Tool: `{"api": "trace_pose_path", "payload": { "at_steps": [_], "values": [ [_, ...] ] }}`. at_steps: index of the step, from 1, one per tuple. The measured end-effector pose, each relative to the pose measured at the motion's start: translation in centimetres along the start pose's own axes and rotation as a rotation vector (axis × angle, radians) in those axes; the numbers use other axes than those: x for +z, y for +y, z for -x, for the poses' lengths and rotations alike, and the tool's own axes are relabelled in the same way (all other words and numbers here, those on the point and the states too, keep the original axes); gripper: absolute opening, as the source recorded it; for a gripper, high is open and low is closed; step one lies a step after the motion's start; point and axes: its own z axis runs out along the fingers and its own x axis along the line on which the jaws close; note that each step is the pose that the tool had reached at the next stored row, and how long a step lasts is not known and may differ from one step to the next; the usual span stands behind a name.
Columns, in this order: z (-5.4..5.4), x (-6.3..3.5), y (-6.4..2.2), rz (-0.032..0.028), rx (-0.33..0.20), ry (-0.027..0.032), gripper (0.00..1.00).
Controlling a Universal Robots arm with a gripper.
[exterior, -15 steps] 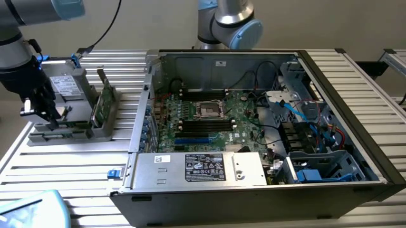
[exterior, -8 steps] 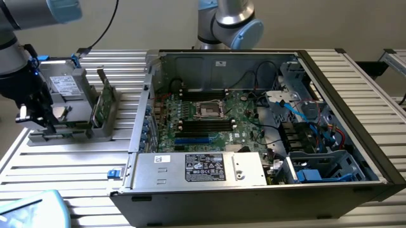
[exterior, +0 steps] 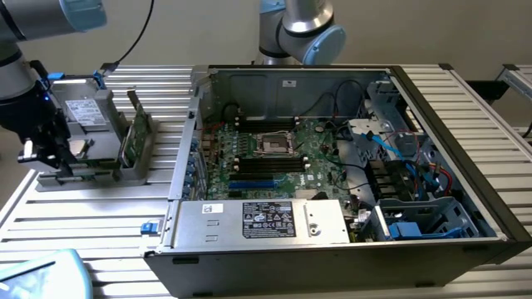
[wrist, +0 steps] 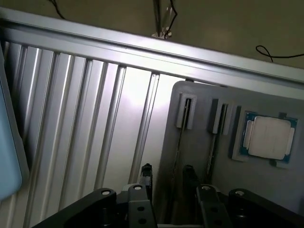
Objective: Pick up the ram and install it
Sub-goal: 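Pick up the ram and move it above insertion slot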
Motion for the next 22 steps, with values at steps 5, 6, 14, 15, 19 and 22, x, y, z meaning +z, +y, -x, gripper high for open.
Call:
{"api": "trace_pose_path", "payload": {
  "at_steps": [5, 6, 14, 15, 19, 22],
  "values": [
    [0.0, 0.17, -0.03, 0.0019, 0.049, -0.0012, 0.4],
    [0.0, 0.22, -0.12, 0.002, 0.05, -0.0015, 0.4],
    [-0.3, 0.87, -0.87, 0.0165, 0.05, -0.0167, 0.4],
    [-0.3, 0.97, -0.95, 0.0174, 0.05, -0.0199, 0.4],
    [-0.5, 1.3, -1.45, 0.0139, 0.049, -0.0457, 0.4],
    [-0.5, 1.55, -1.64, 0.0108, 0.05, -0.0679, 0.4]
  ]
}}
